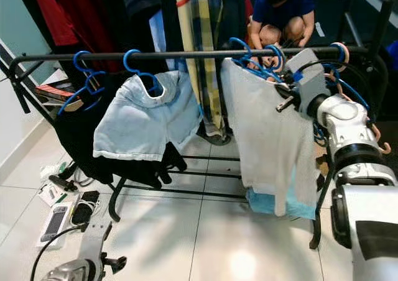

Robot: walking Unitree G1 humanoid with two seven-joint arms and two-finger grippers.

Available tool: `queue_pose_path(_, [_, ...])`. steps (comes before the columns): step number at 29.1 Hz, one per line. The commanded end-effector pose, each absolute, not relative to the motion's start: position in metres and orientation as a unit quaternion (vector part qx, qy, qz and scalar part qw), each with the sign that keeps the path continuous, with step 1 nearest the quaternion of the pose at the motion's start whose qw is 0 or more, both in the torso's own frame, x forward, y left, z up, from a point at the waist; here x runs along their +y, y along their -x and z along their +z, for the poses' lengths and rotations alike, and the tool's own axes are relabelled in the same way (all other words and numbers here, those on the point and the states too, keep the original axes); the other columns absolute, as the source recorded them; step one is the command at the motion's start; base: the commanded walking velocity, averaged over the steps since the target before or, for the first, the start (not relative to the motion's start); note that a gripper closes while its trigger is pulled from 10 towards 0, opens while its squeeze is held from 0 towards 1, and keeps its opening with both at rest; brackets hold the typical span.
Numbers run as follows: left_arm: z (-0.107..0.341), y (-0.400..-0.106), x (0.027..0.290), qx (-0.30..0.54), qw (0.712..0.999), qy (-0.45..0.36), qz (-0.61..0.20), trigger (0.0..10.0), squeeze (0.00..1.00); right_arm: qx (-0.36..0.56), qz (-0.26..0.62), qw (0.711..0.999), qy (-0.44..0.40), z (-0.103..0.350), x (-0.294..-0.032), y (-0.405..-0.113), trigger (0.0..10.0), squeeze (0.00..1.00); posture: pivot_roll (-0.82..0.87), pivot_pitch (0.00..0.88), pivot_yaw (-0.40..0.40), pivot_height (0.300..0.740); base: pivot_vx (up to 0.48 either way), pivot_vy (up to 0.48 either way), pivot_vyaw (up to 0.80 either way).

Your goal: Hang hanger

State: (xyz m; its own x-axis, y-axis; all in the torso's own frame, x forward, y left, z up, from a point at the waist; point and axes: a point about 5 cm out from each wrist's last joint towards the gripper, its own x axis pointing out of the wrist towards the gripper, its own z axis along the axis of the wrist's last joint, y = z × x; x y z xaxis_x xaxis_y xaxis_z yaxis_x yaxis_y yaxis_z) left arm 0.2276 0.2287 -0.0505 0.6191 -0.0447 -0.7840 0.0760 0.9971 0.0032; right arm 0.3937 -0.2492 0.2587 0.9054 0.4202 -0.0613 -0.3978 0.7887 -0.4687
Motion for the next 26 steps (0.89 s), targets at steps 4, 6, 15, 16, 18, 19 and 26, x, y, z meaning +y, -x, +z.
queue_pose_path(4, [-0.053,-0.226,0.225,0.448,0.894,-0.009,-0.023,10.0,0.0,-0.089,0.255,0.937,0.22,0.269,-0.231,-0.392,0.0,0.0,-0.06,0.0,0.126,0.74,0.0,0.0,0.0])
queue_pose_path(6, [-0.052,-0.229,0.223,0.446,0.895,-0.009,-0.024,10.0,0.0,-0.079,0.268,0.936,0.213,0.257,-0.227,-0.389,0.0,0.0,-0.06,0.0,0.125,0.74,-0.126,0.0,0.0])
queue_pose_path(15, [-0.046,-0.241,0.216,0.435,0.9,-0.006,-0.022,10.0,0.0,-0.015,0.293,0.937,0.187,0.202,-0.224,-0.367,0.0,0.0,-0.1,0.0,0.147,0.74,-0.285,0.0,0.0])
queue_pose_path(16, [-0.046,-0.242,0.216,0.433,0.901,-0.003,-0.019,10.0,0.0,-0.013,0.291,0.939,0.184,0.199,-0.225,-0.365,0.0,0.0,-0.11,0.0,0.15,0.74,-0.281,0.0,0.0])
queue_pose_path(18, [-0.046,-0.242,0.216,0.43,0.903,0.007,-0.008,10.0,0.0,-0.009,0.289,0.94,0.18,0.195,-0.226,-0.36,0.0,0.0,-0.11,0.0,0.151,0.74,-0.283,0.0,0.0])
queue_pose_path(19, [-0.046,-0.242,0.216,0.43,0.903,0.007,-0.008,10.0,0.0,-0.009,0.289,0.94,0.18,0.195,-0.226,-0.36,0.0,0.0,-0.11,0.0,0.151,0.74,-0.285,0.0,0.0])
queue_pose_path(26, [-0.045,-0.243,0.214,0.409,0.91,0.048,0.032,10.0,0.0,0.025,0.322,0.927,0.192,0.181,-0.219,-0.342,0.0,0.0,-0.12,0.0,0.132,0.74,-0.335,0.0,0.0])
